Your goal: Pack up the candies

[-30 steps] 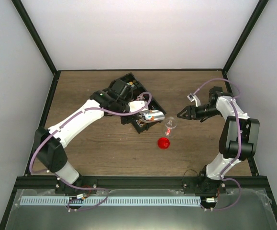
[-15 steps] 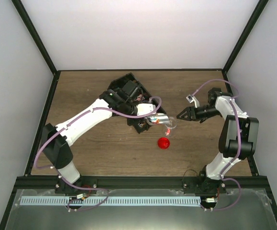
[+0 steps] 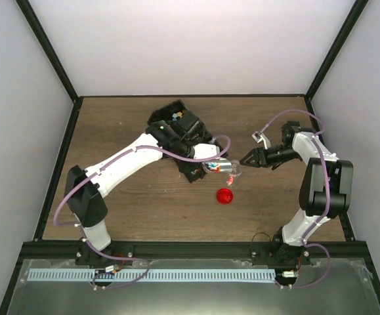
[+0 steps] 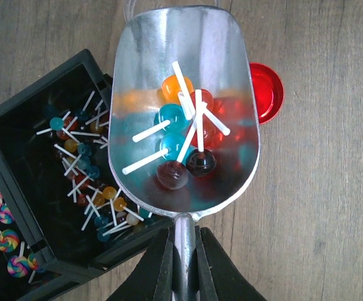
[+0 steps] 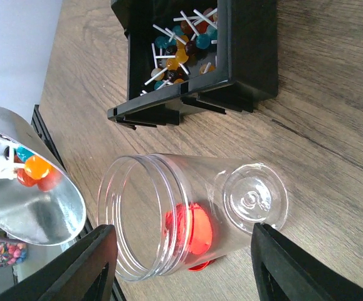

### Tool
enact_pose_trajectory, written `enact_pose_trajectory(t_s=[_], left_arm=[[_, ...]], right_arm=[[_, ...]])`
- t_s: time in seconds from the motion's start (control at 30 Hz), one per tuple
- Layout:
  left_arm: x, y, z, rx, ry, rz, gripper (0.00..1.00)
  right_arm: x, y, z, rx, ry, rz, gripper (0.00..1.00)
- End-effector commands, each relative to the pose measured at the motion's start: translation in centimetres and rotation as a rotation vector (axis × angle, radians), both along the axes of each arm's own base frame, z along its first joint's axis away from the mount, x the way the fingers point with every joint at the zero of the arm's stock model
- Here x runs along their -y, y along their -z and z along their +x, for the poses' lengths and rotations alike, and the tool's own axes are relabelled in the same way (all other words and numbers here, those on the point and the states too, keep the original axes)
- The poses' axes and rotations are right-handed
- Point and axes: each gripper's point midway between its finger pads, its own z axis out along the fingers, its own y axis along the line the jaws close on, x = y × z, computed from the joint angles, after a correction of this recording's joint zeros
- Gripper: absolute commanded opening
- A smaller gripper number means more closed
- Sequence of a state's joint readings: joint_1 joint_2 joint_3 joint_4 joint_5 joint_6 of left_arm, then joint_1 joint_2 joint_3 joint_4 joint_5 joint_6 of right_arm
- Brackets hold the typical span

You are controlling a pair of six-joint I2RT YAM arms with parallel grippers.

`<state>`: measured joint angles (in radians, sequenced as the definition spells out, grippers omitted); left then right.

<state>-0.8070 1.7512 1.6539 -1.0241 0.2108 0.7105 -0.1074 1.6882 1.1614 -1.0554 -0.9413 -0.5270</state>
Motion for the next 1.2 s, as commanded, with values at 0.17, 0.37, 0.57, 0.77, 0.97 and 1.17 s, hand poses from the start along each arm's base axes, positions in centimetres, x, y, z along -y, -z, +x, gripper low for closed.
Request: enact_pose_trajectory(t_s=[0.17, 0.37, 0.57, 0.77, 0.97, 1.17], left_arm=[[0.8, -0.4, 0.0, 0.015, 0.002, 0.056, 0.04], [1.0, -0.2, 0.0, 0.009, -0.003, 0.079, 0.04], [1.2, 0.1, 0.2, 0.000, -0.014, 0.100, 0.04], [1.4, -0.2, 0.3, 0.000, -0.023, 0.111, 0.04], [1.3, -0.3, 0.2, 0.002, -0.020, 0.127, 0.04], [1.4, -0.4, 0.2, 0.006, -0.014, 0.153, 0.04]], right_arm=[[-0.5, 0.0, -0.2, 0.015, -0.026, -0.010, 0.60], [-0.5, 0.0, -0.4, 0.032, -0.036, -0.028, 0.60], [-0.4, 0.0, -0.7, 0.043, -0.044, -0.036, 0.60], [-0.4, -0.1, -0.7, 0.051, -0.048, -0.034, 0.60], [-0.4, -0.2, -0.7, 0.062, -0.050, -0.035, 0.60], [-0.5, -0.3, -0.6, 0.069, -0.052, -0.033, 0.60]])
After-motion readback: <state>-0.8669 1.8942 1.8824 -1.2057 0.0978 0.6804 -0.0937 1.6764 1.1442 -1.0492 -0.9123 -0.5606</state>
